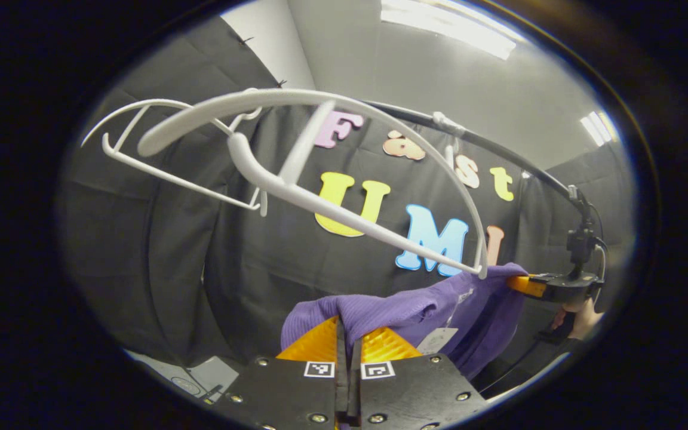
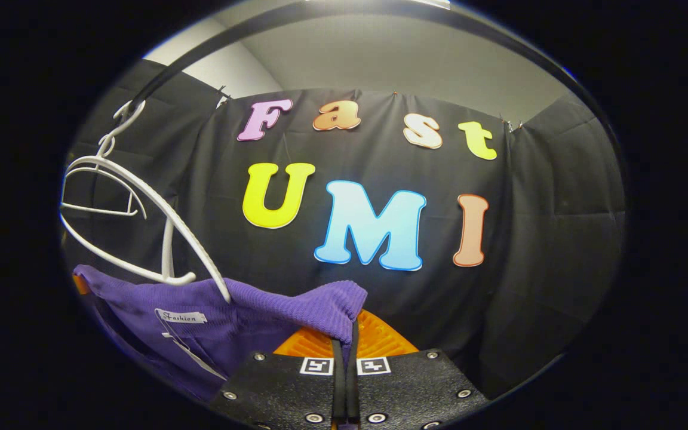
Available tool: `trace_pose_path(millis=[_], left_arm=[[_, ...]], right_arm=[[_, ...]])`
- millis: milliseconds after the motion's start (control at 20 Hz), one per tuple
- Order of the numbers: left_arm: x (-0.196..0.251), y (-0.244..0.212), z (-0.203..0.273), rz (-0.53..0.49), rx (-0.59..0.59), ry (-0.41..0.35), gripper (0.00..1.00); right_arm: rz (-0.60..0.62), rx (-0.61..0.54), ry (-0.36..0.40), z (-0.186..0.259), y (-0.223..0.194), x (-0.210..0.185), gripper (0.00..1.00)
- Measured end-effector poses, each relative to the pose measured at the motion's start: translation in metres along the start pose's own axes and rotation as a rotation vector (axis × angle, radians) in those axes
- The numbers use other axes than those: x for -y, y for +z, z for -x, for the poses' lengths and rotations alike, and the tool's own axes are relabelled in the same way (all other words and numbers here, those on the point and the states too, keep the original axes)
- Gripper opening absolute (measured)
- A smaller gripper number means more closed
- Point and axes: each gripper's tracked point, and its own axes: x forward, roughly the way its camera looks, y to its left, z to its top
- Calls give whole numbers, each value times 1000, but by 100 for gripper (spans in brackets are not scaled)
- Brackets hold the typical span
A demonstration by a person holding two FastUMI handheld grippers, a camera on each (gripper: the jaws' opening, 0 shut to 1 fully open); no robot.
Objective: Grasp the clothes on the hanger with both hands and then place them into the laundry hamper below.
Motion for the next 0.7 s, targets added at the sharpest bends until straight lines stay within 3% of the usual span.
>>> trace_pose_path(millis=[100,200,250,350,450,700], left_arm=[[2,-6,7,3,-16,8,5],[5,-11,30,-3,-30,17,5],[7,-13,42,-11,-38,23,1],[12,-15,60,-28,-56,38,5],[16,-14,62,-25,-67,51,5],[5,-4,84,-25,-100,47,1]], right_arm=[[-21,-20,14,-4,-12,1,0],[-34,-38,25,12,-26,5,0],[-40,-52,33,23,-33,5,0],[-62,-82,61,39,-47,1,0],[-77,-101,99,56,-56,-6,1],[-92,-166,109,108,-75,-13,0]])
